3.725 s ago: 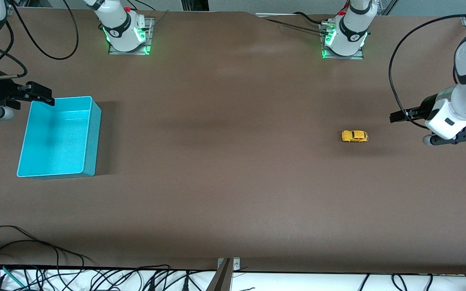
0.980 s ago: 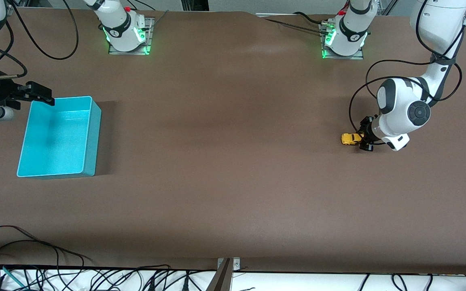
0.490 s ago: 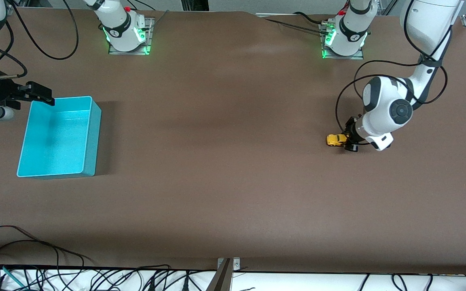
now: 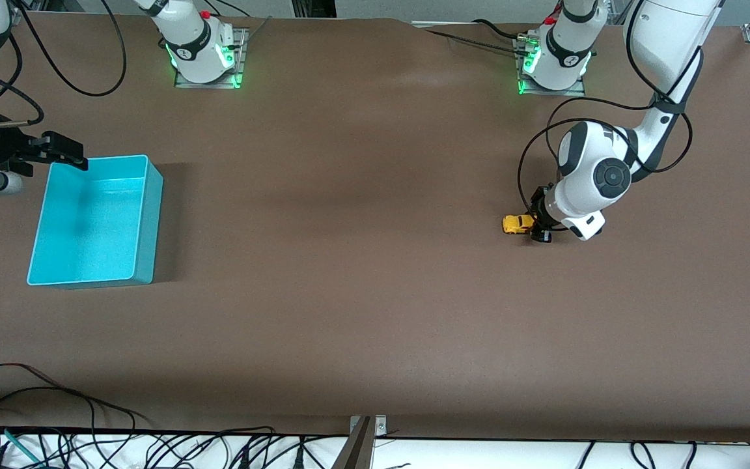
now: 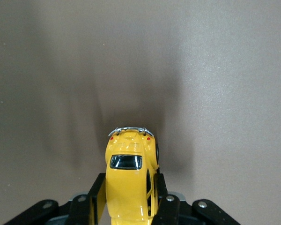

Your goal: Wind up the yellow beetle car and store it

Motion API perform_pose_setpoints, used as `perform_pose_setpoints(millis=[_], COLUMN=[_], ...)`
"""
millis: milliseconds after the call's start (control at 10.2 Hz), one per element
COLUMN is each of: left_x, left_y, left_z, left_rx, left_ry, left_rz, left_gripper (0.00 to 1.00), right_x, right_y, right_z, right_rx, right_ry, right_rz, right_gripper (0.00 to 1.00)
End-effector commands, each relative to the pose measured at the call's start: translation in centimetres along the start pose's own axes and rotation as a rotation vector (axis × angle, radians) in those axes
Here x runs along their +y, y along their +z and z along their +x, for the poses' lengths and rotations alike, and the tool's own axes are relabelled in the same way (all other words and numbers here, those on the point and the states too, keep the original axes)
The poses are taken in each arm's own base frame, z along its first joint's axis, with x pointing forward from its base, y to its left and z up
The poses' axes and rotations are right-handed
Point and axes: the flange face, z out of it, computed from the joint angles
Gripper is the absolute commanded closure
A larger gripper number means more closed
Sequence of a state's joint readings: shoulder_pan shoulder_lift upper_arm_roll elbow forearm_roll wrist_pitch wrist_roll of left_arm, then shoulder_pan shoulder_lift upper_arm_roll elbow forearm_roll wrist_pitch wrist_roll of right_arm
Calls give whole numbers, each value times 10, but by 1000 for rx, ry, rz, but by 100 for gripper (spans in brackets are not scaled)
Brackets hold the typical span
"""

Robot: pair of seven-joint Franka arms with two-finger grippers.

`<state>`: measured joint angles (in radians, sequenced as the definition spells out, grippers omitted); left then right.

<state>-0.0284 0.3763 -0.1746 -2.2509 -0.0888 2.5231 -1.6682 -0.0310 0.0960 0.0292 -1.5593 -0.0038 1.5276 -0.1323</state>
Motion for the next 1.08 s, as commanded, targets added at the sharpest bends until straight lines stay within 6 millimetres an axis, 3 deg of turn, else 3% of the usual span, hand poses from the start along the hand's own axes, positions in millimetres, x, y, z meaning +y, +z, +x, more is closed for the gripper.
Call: perform_pose_setpoints(millis=[0, 294, 588, 980], left_x=[14, 17, 17, 23], left_y=[25, 28, 37, 41], left_z=[17, 72, 110, 143], left_rx=[5, 89, 124, 156], left_ry=[-12, 29, 30, 29], left_rz=[4, 12, 28, 28], left_gripper=[100, 100, 100, 100], right_x=[2, 1, 2, 2], right_y=[-3, -3, -2, -2], right_z=[-2, -3, -2, -2], right_rx=[1, 1, -1, -1], right_ry=[-13, -13, -14, -13], right_rz=[13, 13, 14, 14], right_gripper=[0, 0, 0, 0])
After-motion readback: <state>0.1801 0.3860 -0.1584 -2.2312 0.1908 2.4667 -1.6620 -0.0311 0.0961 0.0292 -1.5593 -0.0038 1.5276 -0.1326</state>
